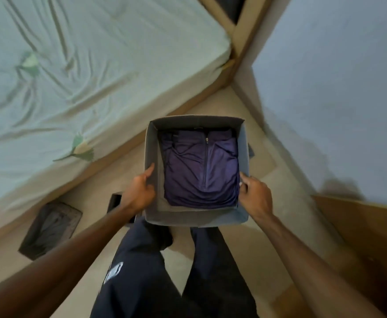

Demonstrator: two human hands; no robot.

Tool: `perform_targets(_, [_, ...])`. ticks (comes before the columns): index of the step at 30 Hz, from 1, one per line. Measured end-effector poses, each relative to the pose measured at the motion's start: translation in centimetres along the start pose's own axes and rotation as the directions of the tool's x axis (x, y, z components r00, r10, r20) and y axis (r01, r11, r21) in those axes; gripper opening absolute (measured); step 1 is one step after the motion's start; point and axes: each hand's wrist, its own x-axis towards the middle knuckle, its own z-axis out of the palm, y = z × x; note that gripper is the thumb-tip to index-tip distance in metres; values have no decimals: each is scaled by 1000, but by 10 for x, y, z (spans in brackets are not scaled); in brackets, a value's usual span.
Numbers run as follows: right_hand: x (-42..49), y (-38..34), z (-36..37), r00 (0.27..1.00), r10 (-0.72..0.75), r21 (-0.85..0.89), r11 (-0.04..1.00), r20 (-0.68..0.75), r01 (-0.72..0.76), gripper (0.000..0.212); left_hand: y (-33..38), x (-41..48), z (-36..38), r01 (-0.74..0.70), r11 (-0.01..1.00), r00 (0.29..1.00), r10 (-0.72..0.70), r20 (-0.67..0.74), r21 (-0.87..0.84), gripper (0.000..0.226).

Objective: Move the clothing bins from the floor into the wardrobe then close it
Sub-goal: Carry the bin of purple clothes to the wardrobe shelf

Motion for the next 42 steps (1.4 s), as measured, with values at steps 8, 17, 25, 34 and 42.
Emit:
perform_targets(8, [-104,9,-95,967,165,145,980,-192,-138,45,88,-64,-55,-292,937,954,299,-12,190,71])
perform_targets(17, [-194,37,-120,678,625,517,756,-387,-402,46,204,-89,-24,-645,708,764,595,249,288,69])
perform_targets(25, [-301,99,-135,400,819,592,574,-412,-566,47,306,-155,83,-843,478,532,667,523,248,71])
perform_targets(34, [-431,181,-155,7,915,782,349,-403,-516,47,398,-276,227,-988,85,151,726,671,130,68])
perform_targets(42, [-518,229,-190,-256,889,870,247,-379,-427,46,463,-371,321,-997,-5,-65,623,780,-79,71])
